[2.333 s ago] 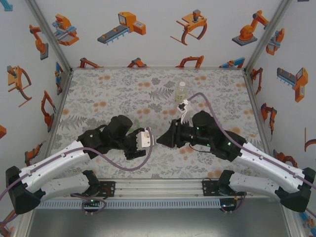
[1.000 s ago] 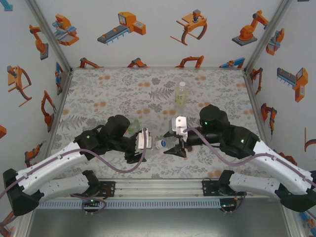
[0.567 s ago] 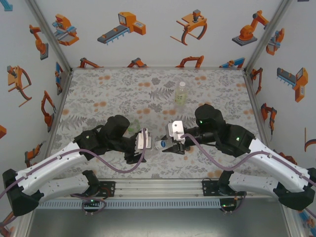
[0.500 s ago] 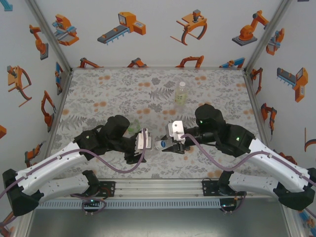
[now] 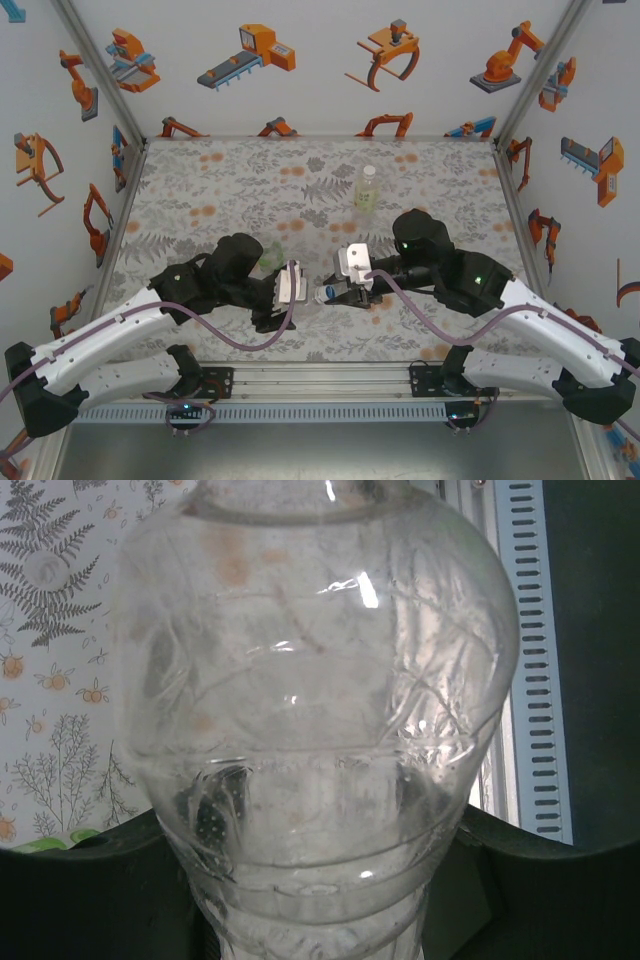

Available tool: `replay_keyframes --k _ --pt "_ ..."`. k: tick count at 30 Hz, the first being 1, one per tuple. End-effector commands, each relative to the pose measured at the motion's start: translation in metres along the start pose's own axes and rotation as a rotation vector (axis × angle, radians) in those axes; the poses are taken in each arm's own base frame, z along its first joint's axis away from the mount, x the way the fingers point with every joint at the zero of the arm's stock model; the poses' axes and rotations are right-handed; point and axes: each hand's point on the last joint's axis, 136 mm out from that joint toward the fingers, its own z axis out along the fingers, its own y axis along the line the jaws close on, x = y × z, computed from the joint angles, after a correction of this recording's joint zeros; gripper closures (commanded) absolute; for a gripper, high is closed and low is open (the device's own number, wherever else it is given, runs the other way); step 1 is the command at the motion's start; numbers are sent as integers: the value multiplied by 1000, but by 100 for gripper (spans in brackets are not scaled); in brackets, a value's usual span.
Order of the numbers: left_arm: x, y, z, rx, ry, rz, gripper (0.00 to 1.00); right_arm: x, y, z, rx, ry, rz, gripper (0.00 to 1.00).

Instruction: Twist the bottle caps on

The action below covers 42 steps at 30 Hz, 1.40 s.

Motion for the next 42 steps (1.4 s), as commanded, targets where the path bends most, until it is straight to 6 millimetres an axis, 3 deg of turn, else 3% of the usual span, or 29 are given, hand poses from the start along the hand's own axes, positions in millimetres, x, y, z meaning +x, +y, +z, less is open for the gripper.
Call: replay_keyframes --k 1,3,8,10,13,18,21,27,28,30,35,42 --pt "-15 -2 -8 3 -41 12 100 -5 0 2 -4 -28 5 66" --pt "-15 -2 -8 4 -39 14 100 -4 -2 2 9 -26 30 67" --pt "-16 5 -8 -39 -44 15 100 4 -29 4 164 -36 309 84" --pt "-16 15 -6 -91 -53 4 100 18 -54 1 320 -47 553 95" --pt "-16 27 -3 -149 -61 -2 100 48 -72 -2 479 -57 921 100" --pt "-8 44 4 -226 -28 -19 100 90 -76 3 596 -176 1553 100" --pt "-5 48 8 -236 -9 -21 100 106 -72 4 615 -244 1776 100" --pt "-5 43 11 -198 -8 1 100 103 -76 2 626 -252 1737 100" --pt "-5 41 11 -190 -8 4 100 99 -78 1 625 -251 1703 95" --pt "-6 37 10 -169 -12 12 100 87 -81 -5 622 -247 1579 74" --pt "-7 22 9 -88 -15 13 100 52 -84 -22 599 -204 1190 46" --pt "-13 9 3 -35 -43 11 100 11 -70 -33 495 -146 733 42"
